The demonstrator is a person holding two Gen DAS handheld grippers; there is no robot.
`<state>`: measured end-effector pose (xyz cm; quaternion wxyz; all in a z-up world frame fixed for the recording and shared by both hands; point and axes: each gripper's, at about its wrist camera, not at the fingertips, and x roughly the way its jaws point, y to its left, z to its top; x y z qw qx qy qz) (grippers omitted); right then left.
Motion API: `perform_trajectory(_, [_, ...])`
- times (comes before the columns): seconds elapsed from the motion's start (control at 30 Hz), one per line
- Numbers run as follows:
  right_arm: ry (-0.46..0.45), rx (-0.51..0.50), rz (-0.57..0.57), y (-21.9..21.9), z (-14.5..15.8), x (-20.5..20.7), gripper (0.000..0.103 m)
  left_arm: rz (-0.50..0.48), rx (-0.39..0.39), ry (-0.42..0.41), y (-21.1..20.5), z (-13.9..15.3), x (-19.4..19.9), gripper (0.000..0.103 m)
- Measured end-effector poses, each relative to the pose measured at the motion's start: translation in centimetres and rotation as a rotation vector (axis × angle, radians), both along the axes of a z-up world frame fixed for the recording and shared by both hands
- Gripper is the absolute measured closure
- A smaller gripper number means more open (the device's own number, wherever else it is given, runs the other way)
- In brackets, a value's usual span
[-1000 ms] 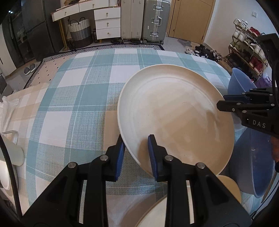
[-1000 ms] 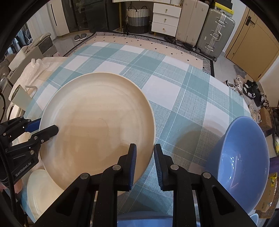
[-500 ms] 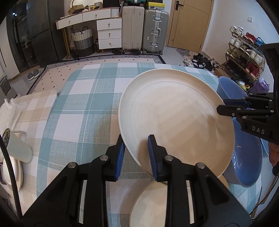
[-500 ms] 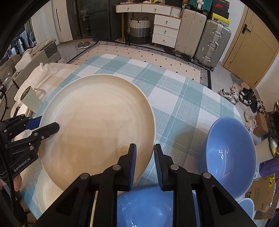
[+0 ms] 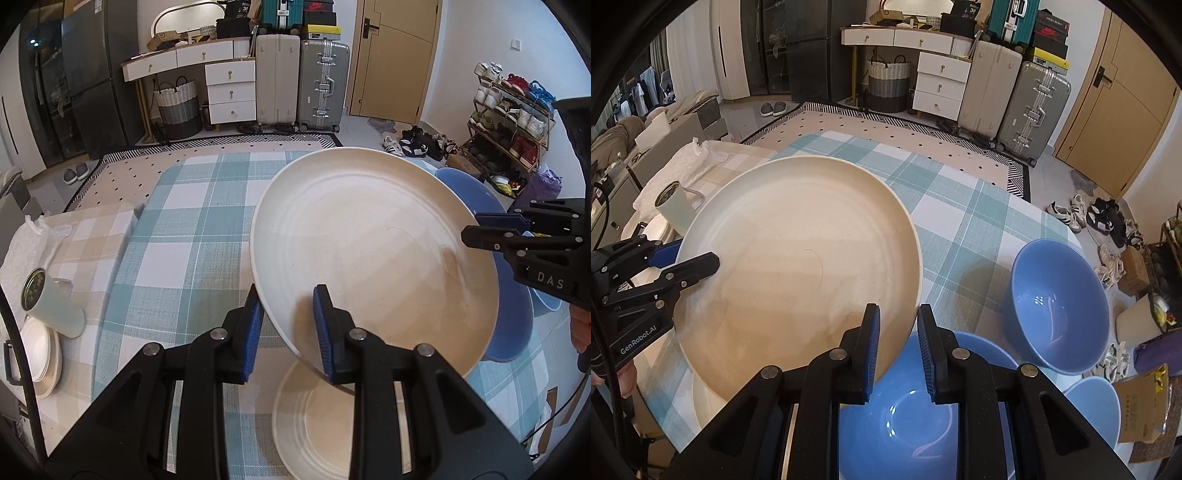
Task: Organize plates and bowls
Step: 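Lift the cream plate with both tools and carry it over another cream plate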
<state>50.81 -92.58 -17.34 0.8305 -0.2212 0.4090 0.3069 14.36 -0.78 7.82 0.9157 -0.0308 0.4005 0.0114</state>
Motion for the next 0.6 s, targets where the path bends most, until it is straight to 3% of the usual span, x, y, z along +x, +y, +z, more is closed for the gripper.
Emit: perform_trajectory(0.6, [-0.029, 0.014, 0.017, -1.4, 1.1, -5.5, 0.082, -0.008, -0.013, -0.032, -1.0, 1.6, -7.2, 0.08])
